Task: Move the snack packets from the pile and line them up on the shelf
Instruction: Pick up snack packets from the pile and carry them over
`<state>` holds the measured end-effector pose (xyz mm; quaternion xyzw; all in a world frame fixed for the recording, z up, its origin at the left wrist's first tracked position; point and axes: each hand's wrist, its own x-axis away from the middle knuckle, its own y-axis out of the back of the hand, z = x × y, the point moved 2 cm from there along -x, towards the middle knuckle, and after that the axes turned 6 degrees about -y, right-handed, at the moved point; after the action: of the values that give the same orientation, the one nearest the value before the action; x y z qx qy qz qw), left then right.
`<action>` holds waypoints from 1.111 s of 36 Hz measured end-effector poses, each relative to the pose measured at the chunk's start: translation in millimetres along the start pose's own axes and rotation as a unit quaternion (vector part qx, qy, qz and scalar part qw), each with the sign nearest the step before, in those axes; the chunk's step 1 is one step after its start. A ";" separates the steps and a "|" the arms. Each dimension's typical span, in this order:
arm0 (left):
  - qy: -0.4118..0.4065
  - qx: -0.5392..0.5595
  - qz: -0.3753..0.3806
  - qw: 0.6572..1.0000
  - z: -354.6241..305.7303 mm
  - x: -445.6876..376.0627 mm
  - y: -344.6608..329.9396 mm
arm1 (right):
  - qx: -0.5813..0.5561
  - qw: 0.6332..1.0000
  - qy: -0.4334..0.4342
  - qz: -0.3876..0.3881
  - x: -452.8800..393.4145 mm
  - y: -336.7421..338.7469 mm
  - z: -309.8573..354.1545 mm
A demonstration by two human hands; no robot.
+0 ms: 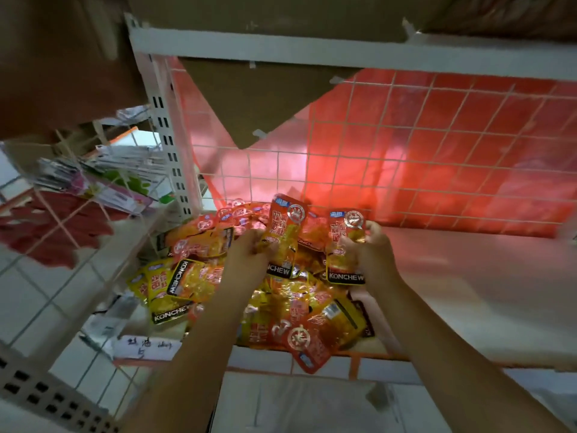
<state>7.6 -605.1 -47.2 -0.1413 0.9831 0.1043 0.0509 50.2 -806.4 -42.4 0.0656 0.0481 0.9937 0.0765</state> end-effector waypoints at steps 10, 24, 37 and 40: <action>-0.009 0.081 0.024 0.996 -24.2 56.4 -131.3 | -0.059 0.997 -0.044 0.013 1.6 137.9 -19.9; 0.055 0.103 0.093 0.989 -62.1 120.7 -347.5 | -0.001 0.995 -0.040 -0.095 -1.6 363.4 -52.9; 0.058 0.121 0.155 0.979 -84.4 154.2 -455.3 | 0.057 0.982 -0.019 -0.181 1.5 460.5 -55.8; 0.069 0.122 0.164 0.977 -92.6 164.2 -486.0 | 0.053 0.979 -0.012 -0.195 -1.5 493.8 -55.9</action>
<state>-15.5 -1125.3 -71.0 0.0218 0.9994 -0.0194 -0.0184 -28.0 -1297.2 -45.6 0.0709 0.1114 0.9549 0.2661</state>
